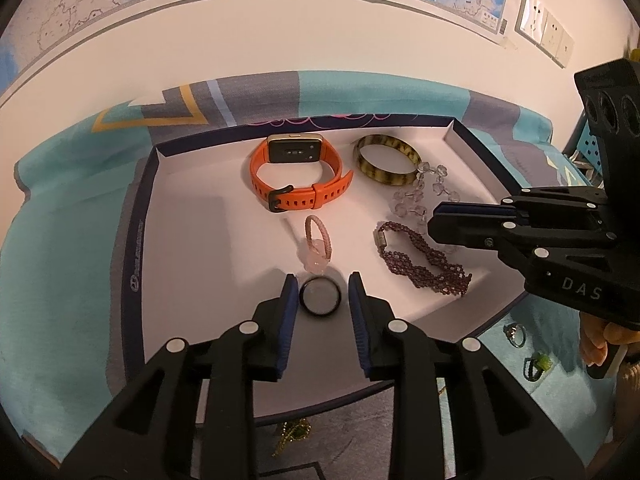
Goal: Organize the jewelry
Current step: 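Open right gripper to release the beaded bracelet while left gripper drops the black ring, then withdraw both tools from the box toward the charms on the cover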
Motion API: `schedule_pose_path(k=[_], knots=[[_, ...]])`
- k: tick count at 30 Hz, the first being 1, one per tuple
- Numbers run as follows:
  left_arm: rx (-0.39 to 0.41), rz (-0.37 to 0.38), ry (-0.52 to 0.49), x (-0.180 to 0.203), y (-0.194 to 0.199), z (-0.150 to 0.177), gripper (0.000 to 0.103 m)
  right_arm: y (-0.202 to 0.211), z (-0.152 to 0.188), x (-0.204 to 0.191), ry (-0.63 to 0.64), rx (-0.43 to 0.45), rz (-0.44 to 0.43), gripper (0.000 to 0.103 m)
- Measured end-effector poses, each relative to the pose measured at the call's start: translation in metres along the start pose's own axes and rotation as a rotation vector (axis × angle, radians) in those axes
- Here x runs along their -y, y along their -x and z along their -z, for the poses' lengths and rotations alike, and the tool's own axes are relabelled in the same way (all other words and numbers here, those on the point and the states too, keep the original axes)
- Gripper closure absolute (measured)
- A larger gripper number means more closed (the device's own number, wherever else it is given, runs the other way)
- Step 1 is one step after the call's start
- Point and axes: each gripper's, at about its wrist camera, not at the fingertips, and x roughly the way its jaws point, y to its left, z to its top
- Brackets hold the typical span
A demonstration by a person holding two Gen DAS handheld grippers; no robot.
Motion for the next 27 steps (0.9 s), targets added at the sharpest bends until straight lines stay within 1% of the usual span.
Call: schedule_pose_path(k=[1,6,7,8,10,14,17,27], knots=[[0.007,0.004,0.004,-0.001,0.002,0.001,0.071,0.002,0.001,0.0,-0.002,0.004,-0.001,0.095],[0.041,0.009,0.006,-0.001,0.016,0.001,0.067,0.009,0.002,-0.002,-0.001,0.021,-0.006,0.093],[0.052,0.004,0.007,-0.002,0.021,0.002,0.065,0.012,0.002,-0.002,-0.002,0.027,-0.005,0.092],[0.061,0.004,0.007,-0.002,0.025,0.003,0.065,0.015,0.003,-0.001,-0.005,0.033,-0.005,0.087],[0.084,0.002,0.01,-0.004,0.035,0.005,0.063,0.02,0.004,-0.002,-0.009,0.043,-0.008,0.083],[0.118,-0.009,0.013,-0.009,0.055,0.012,0.061,0.027,0.009,-0.005,-0.007,0.05,-0.015,0.082],[0.13,-0.019,0.02,-0.013,0.066,0.018,0.06,0.034,0.013,-0.006,-0.009,0.058,-0.021,0.078],[0.135,-0.036,0.038,-0.019,0.084,0.044,0.059,0.053,0.031,-0.017,0.0,0.066,-0.042,0.076]])
